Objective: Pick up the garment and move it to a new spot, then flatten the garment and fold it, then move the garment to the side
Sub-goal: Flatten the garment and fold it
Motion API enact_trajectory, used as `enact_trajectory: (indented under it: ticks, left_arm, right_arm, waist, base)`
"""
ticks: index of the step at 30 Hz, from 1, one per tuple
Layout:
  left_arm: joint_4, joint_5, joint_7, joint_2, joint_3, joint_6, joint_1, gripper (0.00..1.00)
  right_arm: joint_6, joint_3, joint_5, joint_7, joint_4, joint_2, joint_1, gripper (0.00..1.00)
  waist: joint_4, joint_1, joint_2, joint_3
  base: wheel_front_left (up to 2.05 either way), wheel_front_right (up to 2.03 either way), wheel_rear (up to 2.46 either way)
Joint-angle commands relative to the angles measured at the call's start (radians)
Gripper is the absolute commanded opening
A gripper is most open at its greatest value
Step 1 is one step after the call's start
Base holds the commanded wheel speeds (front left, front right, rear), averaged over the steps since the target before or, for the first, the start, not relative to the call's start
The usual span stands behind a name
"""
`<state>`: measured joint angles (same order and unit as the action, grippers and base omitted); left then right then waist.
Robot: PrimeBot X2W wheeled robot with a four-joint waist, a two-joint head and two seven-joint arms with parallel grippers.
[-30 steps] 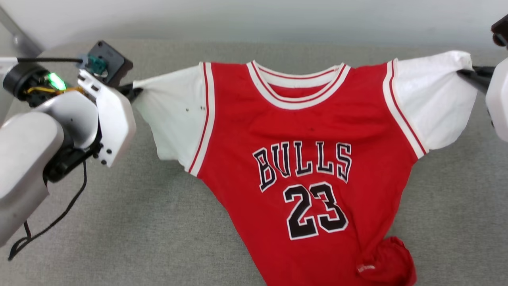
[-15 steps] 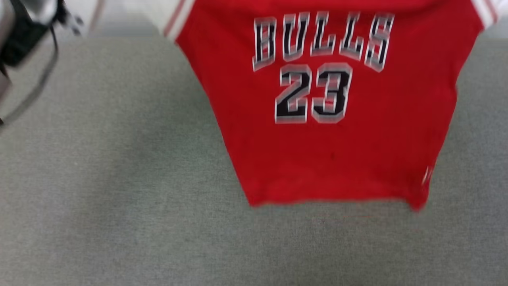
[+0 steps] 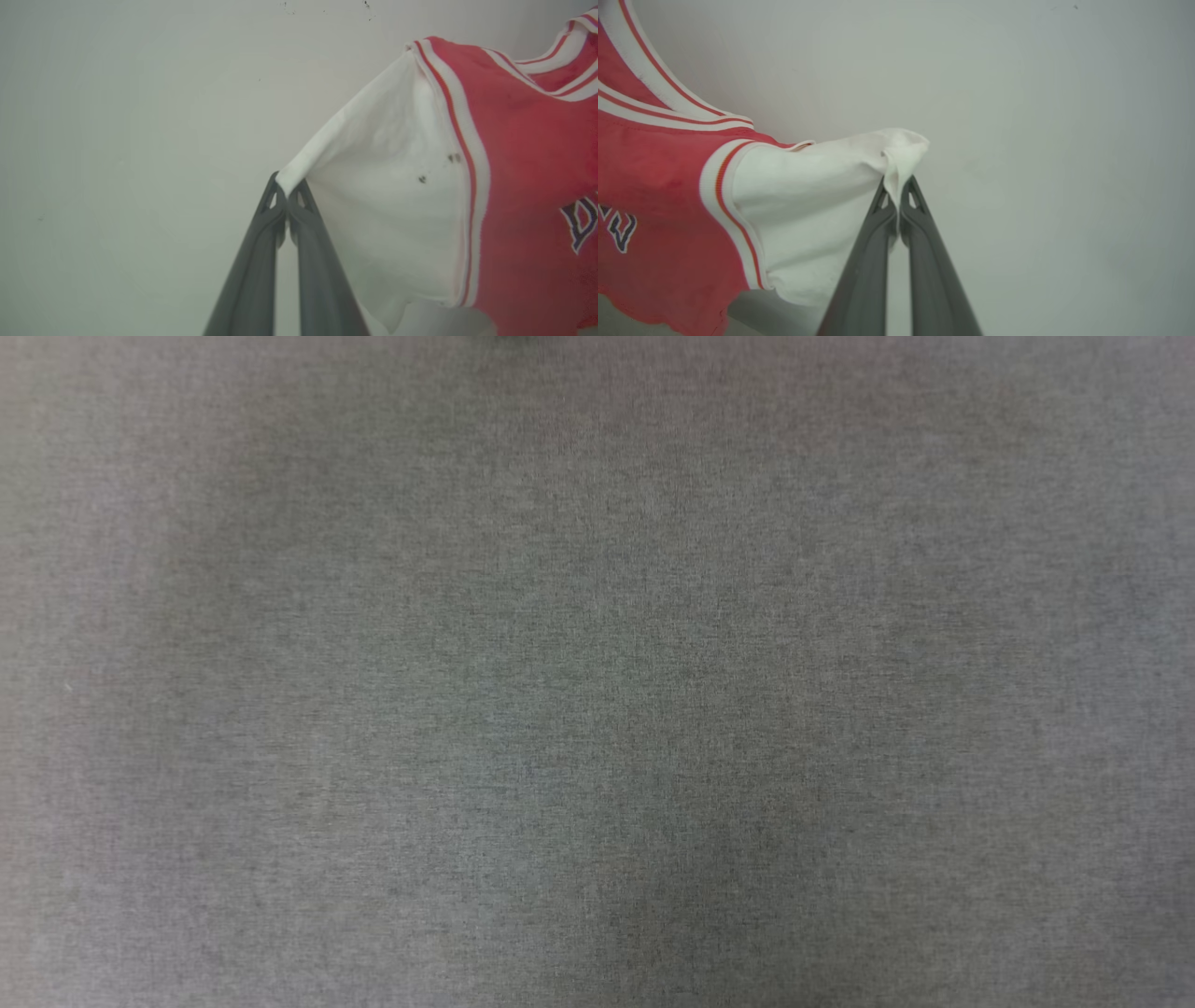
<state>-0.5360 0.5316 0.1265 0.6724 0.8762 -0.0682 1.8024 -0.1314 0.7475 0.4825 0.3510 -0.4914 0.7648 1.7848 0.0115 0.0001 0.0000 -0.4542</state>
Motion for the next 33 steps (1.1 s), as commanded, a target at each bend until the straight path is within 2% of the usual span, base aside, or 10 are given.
enact_trajectory:
  ticks: [1, 6, 12, 20, 26, 33]
  left_arm:
    - [-0.019, -0.006, -0.010, -0.004, -0.001, -0.006, 0.025, 0.00]
    - [-0.093, 0.001, -0.057, -0.017, -0.007, -0.019, 0.060, 0.00]
    - [-0.177, 0.024, -0.118, -0.025, 0.014, -0.038, -0.008, 0.00]
    - [-0.223, 0.101, -0.215, -0.028, 0.031, -0.042, -0.241, 0.00]
    - [-0.188, 0.162, -0.287, -0.023, 0.041, 0.000, -0.492, 0.00]
    - [-0.080, 0.253, -0.340, 0.004, 0.048, 0.086, -0.846, 0.00]
  right_arm:
    - [0.001, 0.003, -0.010, -0.013, -0.021, -0.011, 0.024, 0.00]
    - [0.001, 0.019, -0.019, -0.068, -0.089, -0.049, 0.067, 0.00]
    - [0.001, 0.063, 0.009, -0.153, -0.157, -0.102, -0.014, 0.00]
    - [0.001, 0.131, 0.051, -0.279, -0.205, -0.180, -0.225, 0.00]
    - [0.001, 0.195, 0.075, -0.335, -0.186, -0.163, -0.401, 0.00]
    - [0.001, 0.242, 0.133, -0.401, -0.121, -0.112, -0.674, 0.00]
  waist:
    - [-0.003, -0.0001, 0.0000, -0.023]
    - [0.003, -0.0001, 0.0000, -0.047]
    - [0.004, -0.0001, 0.0000, -0.070]
    - [-0.011, -0.0001, 0.0000, -0.039]
    - [-0.010, -0.0001, 0.0000, 0.017]
    - [-0.007, -0.0001, 0.0000, 0.127]
  base:
    - [0.00, 0.00, 0.00]
    - [0.00, 0.00, 0.00]
    - [0.00, 0.00, 0.00]
    - [0.00, 0.00, 0.00]
    - [0.00, 0.00, 0.00]
    - [0.00, 0.00, 0.00]
